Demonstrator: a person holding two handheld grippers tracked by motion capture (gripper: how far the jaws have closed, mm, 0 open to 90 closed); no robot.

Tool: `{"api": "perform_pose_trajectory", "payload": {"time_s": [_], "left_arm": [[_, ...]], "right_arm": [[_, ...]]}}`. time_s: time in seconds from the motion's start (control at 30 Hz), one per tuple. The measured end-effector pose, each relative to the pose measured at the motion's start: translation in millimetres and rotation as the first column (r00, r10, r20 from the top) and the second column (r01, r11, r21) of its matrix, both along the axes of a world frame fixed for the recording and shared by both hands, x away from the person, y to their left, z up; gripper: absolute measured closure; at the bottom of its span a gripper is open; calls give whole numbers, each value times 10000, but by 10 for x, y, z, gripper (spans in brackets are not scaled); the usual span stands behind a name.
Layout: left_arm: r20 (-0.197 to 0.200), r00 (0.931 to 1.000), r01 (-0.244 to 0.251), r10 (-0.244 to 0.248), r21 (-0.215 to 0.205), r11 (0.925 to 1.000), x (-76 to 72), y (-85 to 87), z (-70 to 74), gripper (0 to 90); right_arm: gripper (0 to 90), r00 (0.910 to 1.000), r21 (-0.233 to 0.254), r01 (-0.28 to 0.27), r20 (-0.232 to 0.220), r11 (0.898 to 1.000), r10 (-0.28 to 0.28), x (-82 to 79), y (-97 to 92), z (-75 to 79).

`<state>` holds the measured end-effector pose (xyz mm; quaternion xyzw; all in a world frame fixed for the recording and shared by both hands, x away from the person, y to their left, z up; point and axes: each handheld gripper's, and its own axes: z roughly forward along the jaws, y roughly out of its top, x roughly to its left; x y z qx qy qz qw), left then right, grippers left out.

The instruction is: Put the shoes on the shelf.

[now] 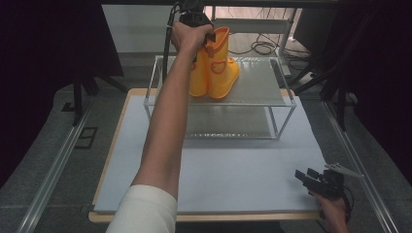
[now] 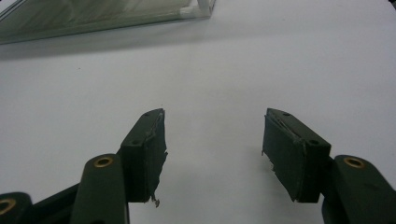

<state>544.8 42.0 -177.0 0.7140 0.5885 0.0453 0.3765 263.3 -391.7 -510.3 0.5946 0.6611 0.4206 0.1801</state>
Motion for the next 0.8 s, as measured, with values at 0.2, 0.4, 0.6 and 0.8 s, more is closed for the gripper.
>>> {"api": "perform_pose_trajectory", "payload": {"time_s": [0.2, 0.4, 0.6, 0.8], "left_arm": [[-43, 9999, 93, -93, -69, 9999, 26, 12, -34, 810], [-35, 9995, 311, -312, -193, 9993, 31, -23, -30, 696], [-105, 9995, 292, -294, -228, 9993, 36, -64, 29, 415], [-407, 9969, 675, -675, -5, 9977, 57, -156, 44, 268]], "right_arm": [[388, 10000, -6, -1, -4, 10000, 1, -1, 1, -2], [388, 10000, -30, -58, -5, 10000, 58, -6, 14, -2], [388, 10000, -19, -94, -27, 10000, 94, -3, 23, -8], [388, 9999, -32, -131, -68, 9999, 130, 6, 32, -23]]}}
